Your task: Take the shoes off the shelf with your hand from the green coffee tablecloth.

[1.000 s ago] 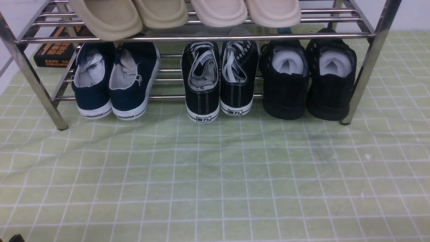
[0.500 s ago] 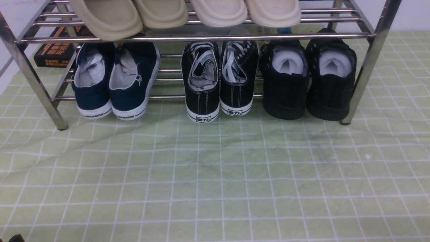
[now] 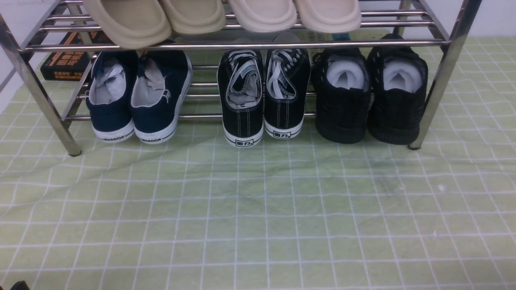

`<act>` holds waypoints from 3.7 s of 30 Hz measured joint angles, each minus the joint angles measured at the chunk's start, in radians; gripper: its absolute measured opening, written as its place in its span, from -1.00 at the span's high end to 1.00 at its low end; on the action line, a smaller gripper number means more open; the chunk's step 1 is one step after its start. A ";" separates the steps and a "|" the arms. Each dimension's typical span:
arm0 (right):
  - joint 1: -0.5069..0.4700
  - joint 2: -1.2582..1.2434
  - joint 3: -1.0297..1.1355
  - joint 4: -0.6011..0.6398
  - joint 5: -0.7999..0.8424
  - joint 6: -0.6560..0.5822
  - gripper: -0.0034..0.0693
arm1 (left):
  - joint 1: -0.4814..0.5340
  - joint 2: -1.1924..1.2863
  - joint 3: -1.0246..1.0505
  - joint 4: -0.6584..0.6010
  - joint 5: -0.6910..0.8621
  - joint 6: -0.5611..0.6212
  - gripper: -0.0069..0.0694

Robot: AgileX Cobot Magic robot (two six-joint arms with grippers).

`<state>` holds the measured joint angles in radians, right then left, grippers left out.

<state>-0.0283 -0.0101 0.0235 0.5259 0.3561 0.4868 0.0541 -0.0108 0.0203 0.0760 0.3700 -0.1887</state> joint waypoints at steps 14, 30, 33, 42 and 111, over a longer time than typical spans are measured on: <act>0.000 0.000 -0.058 -0.046 -0.024 -0.203 0.41 | 0.000 0.000 0.000 0.000 0.000 0.000 0.19; 0.000 0.835 -0.657 -0.450 0.447 -0.278 0.90 | 0.000 0.000 0.000 0.000 0.001 0.000 0.19; 0.000 1.006 -0.746 -0.391 0.515 -0.348 0.89 | 0.000 0.000 0.000 0.000 0.001 0.000 0.19; 0.086 1.317 -0.979 -0.055 0.554 -0.747 0.85 | 0.000 0.000 0.000 0.000 0.001 0.000 0.19; 0.419 1.768 -1.659 -0.646 0.612 -0.038 0.84 | 0.000 0.000 0.000 0.000 0.001 0.000 0.19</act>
<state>0.3903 1.7575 -1.6357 -0.1197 0.9680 0.4486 0.0541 -0.0108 0.0203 0.0760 0.3709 -0.1887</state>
